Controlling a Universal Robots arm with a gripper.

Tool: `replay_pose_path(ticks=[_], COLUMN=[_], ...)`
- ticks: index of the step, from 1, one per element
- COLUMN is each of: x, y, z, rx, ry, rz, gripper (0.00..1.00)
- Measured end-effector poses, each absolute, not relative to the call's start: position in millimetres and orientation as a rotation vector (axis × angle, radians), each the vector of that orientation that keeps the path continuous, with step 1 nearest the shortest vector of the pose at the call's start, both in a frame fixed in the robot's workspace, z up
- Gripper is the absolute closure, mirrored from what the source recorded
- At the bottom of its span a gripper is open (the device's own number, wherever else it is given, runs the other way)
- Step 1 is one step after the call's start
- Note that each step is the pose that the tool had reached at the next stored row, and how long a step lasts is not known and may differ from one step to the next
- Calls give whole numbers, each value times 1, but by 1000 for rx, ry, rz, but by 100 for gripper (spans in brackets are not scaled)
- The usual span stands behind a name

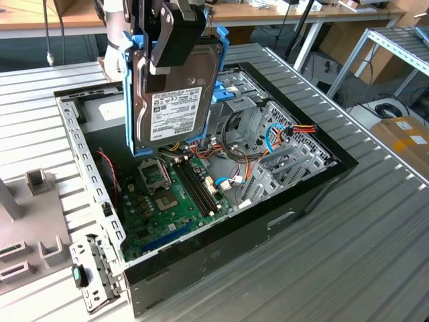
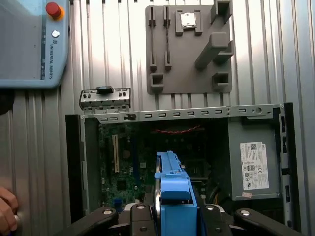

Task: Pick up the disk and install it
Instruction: 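Pick up the disk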

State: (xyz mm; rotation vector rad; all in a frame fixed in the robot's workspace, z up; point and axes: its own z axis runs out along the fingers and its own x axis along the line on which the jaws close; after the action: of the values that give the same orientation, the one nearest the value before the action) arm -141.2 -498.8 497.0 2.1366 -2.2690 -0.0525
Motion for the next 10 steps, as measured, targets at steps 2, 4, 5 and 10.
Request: replay_pose_path(ticks=[2,4,5,10], x=[-128,-123,-117,-109], y=[-508,-510,-511,-512], z=[496,495,494,494], rx=[2137,2136,2137,2136], ry=[-2269,-2269,-2269,-2269], rz=[-52,-52,-52,-52], gripper=[63,63,63,63])
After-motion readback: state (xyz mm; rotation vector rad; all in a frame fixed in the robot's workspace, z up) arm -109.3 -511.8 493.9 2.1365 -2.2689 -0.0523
